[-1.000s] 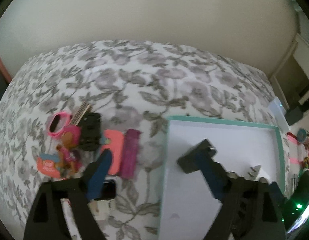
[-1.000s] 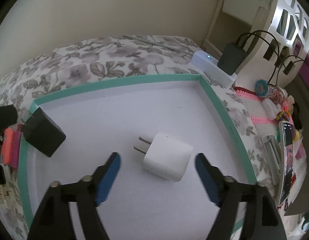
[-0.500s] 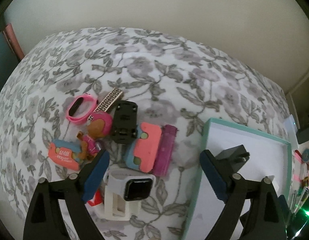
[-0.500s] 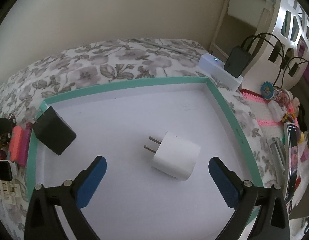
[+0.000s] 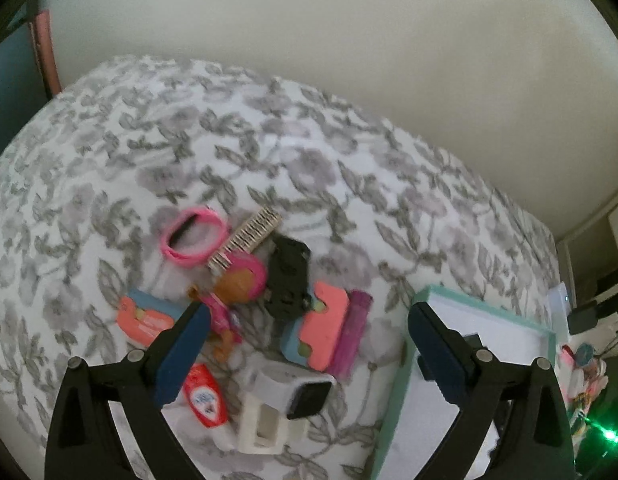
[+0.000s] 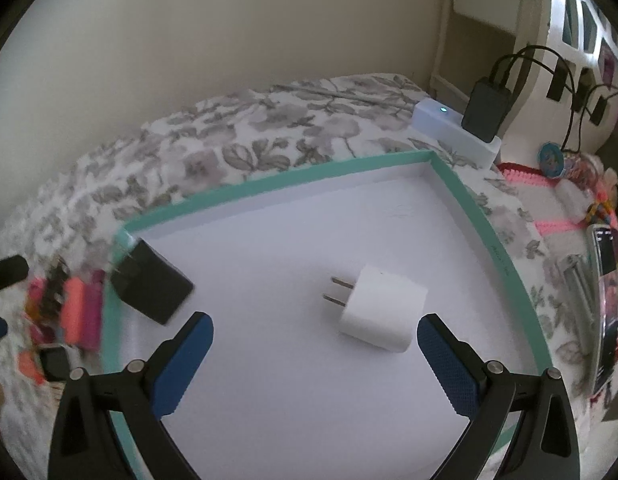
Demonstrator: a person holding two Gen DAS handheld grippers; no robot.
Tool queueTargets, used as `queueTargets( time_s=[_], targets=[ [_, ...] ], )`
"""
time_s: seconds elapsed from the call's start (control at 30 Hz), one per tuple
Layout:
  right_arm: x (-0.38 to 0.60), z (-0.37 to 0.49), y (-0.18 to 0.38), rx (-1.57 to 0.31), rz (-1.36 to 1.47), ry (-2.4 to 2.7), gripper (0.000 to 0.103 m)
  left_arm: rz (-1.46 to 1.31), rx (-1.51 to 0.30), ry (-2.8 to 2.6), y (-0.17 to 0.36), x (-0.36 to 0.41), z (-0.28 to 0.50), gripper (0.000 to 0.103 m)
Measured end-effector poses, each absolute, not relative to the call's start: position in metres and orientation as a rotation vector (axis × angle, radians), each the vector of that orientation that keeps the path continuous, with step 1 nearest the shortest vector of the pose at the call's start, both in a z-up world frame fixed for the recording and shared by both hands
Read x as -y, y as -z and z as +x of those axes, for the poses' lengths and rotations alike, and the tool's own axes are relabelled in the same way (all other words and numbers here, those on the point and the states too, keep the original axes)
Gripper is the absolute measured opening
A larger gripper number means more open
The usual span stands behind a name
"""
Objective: Organize rigid objects
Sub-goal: 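Move both tools back over the pile of items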
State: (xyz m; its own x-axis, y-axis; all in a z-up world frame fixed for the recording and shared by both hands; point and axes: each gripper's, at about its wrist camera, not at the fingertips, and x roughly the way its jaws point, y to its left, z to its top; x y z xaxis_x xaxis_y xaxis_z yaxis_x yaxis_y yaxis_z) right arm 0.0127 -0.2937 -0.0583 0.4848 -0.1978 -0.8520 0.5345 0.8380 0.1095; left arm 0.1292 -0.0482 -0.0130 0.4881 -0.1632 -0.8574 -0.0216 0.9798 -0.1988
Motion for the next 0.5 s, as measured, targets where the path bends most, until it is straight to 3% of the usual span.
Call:
queueTargets(
  time_s=[0.27, 0.5],
  targets=[
    [0.272, 0.019, 0.019, -0.874, 0.428, 0.376, 0.103, -0.306, -1.067, 0.122, 0.006, 0.02, 0.135, 0.099],
    [0.245, 0.031, -0.023, -0.768, 0.449, 0.258, 0.103, -0.265, -0.976, 0.102, -0.032, -0.003, 0.132, 0.099]
  ],
)
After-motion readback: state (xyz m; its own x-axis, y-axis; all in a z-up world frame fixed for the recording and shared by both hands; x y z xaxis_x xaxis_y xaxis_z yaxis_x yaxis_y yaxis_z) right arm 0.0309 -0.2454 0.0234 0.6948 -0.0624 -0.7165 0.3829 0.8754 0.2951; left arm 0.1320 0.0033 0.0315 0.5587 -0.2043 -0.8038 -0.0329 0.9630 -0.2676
